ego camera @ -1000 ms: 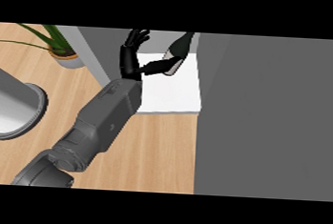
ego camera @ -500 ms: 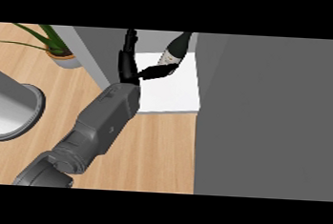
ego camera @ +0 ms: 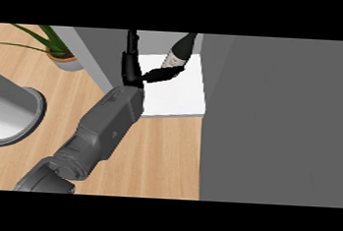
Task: Pick up the wine, place it into the cabinet and close the cabinet
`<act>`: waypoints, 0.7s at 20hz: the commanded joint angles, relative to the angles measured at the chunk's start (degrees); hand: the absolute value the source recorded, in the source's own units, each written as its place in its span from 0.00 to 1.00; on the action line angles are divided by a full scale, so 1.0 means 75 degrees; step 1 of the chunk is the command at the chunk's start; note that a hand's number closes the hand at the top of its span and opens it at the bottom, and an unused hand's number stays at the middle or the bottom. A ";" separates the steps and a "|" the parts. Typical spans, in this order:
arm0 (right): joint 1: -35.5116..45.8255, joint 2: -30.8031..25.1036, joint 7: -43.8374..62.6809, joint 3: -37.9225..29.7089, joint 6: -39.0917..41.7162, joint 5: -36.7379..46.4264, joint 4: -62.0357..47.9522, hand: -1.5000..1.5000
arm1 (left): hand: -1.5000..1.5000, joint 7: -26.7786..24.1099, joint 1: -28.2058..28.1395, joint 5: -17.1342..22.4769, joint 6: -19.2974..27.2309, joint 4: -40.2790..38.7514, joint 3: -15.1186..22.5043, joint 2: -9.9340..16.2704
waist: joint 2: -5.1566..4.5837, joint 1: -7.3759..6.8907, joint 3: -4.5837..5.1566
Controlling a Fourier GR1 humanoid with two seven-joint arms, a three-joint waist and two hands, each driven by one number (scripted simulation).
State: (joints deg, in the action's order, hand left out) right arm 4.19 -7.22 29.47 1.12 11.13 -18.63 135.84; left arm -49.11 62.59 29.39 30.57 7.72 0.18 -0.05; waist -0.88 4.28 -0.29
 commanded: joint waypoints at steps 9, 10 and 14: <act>-0.0019 -0.0158 0.0634 -0.0052 -0.0249 -0.0273 0.0890 0.00 | 0.00 -0.0134 -0.0402 -0.0018 -0.1138 -0.0085 -0.0055 0.0007 | 0.0007 -0.0163 0.0050; 0.0158 -0.0180 0.0540 0.0032 -0.0174 -0.0152 0.0608 0.00 | 0.00 -0.0419 -0.0774 0.0034 -0.1171 -0.0136 0.0095 0.0007 | -0.0004 -0.0087 0.0051; 0.0091 -0.0152 0.0672 -0.0107 -0.0301 -0.0305 0.0821 0.00 | 0.00 -0.0317 -0.0753 0.0041 -0.1387 -0.0085 0.0091 0.0007 | 0.0021 -0.0172 0.0049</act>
State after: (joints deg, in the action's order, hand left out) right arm 6.46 -8.10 31.55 0.65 9.86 -18.61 136.00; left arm -49.94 61.97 28.88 23.40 8.14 1.83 -0.10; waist -0.79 4.10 -0.15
